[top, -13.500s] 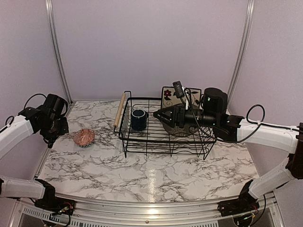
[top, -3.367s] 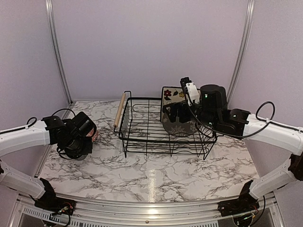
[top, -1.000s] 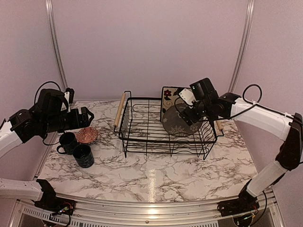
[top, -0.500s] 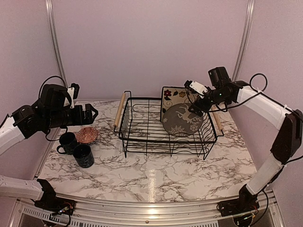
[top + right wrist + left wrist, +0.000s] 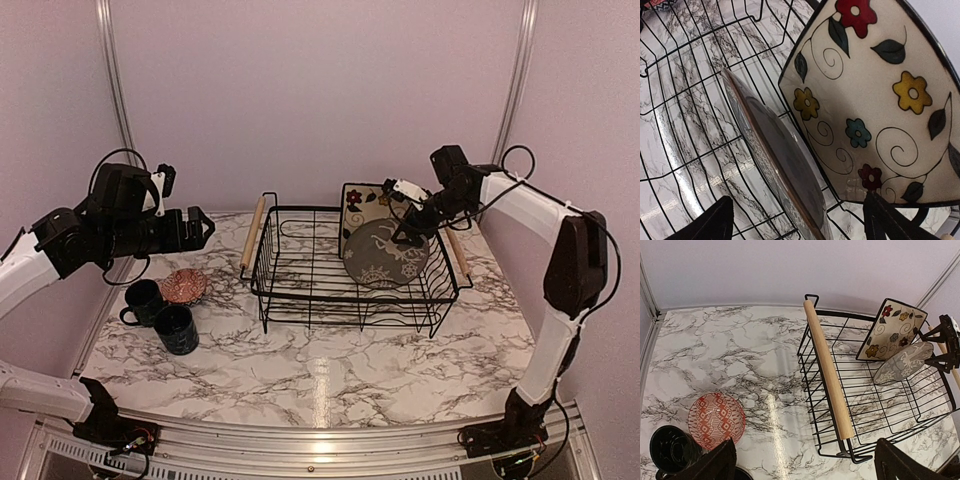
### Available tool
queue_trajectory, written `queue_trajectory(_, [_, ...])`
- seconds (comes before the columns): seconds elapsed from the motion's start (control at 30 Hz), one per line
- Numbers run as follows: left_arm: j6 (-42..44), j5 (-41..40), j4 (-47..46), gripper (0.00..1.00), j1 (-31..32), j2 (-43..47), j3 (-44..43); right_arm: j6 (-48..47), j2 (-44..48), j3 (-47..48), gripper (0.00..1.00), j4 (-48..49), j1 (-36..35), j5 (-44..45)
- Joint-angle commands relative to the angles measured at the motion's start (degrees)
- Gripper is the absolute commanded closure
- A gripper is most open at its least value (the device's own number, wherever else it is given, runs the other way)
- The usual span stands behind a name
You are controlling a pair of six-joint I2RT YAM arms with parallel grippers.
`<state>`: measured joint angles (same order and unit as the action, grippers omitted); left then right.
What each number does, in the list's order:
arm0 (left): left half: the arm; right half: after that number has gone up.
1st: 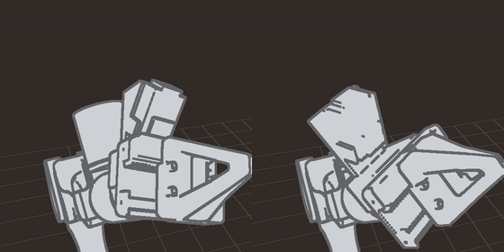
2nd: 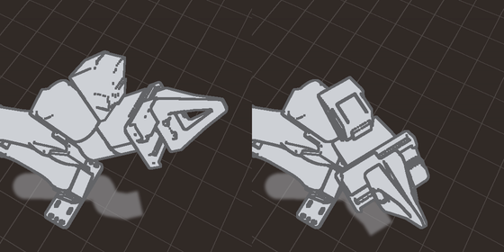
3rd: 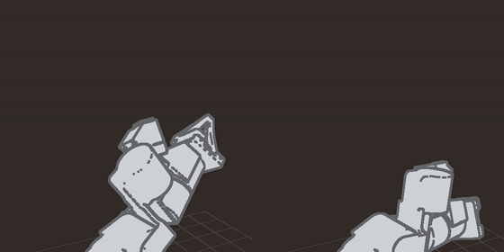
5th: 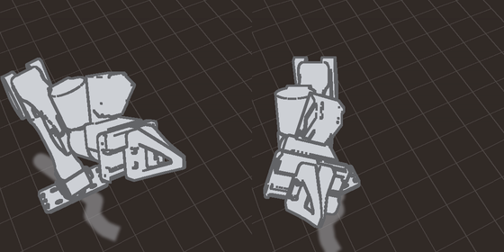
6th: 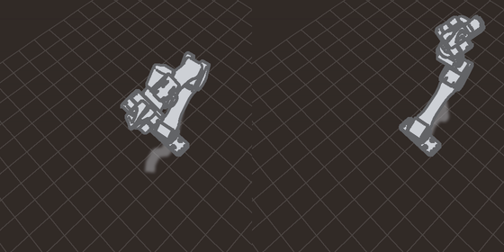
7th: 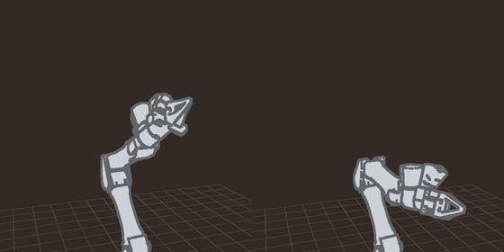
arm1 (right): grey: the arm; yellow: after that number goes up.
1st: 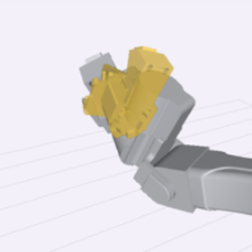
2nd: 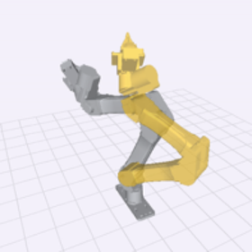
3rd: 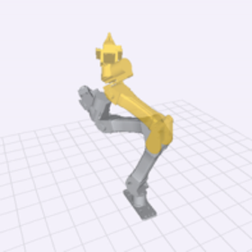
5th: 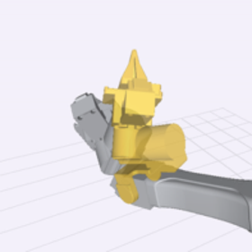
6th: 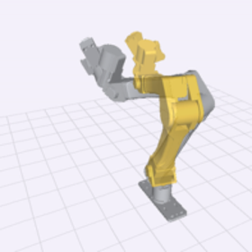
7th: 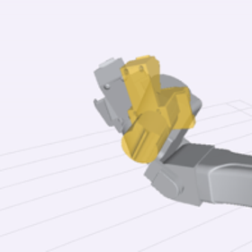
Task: Unload the mixed dishes from the dish rack
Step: Grab the plate from the dish rack.
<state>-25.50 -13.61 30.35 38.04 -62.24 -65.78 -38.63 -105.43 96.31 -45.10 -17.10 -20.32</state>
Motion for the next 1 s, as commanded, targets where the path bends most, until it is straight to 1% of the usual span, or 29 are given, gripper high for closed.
queue_trajectory(0.0, [-0.84,0.89,1.12,0.01,-0.07,-0.17,-0.44,-1.93,-1.18,2.05,0.16,-2.2,0.4,-4.84])
queue_trajectory(0.17, [-1.13,1.51,0.54,0.01,-0.1,0.29,0.29,-2.84,-2.74,2.91,0.21,-1.79,0.4,-6.86])
queue_trajectory(0.3, [-1.35,2.26,0.55,0.01,-0.09,-0.34,0.04,-3.5,-4.37,4.51,0.27,-2.87,0.32,-6.48])
queue_trajectory(0.33, [-1.38,2.41,0.36,0.01,-0.08,-0.42,0.09,-3.59,-4.69,4.53,0.31,-2.81,0.32,-6.18])
queue_trajectory(0.43, [-1.56,3.0,-0.05,0.01,-0.07,-0.75,0.04,-3.99,-5.27,4.62,0.52,-2.84,0.2,-5.23])
queue_trajectory(0.47, [-1.72,3.16,-0.15,0.01,-0.12,-0.9,0.04,-3.99,-5.23,4.47,0.55,-2.63,0.18,-5.03])
queue_trajectory(0.6, [-2.01,3.91,-0.63,0.01,-0.07,-0.98,0.11,-4.19,-4.78,4.5,0.6,-2.51,-0.65,-5.05])
queue_trajectory(0.73, [-2.02,4.16,-0.61,0.01,-0.07,-1.1,0.04,-4.17,-4.29,4.78,0.68,-2.89,-2.1,-4.63])
queue_trajectory(0.83, [-2.17,4.37,-0.88,0.01,-0.07,-0.97,0.33,-4.24,-4.26,5.99,0.79,-4.5,-3.17,-4.23])
queue_trajectory(0.97, [-2.44,4.8,-1.57,0.01,-0.07,-1.07,0.8,-4.09,-3.81,7.43,0.9,-6.05,-4.55,-2.45])
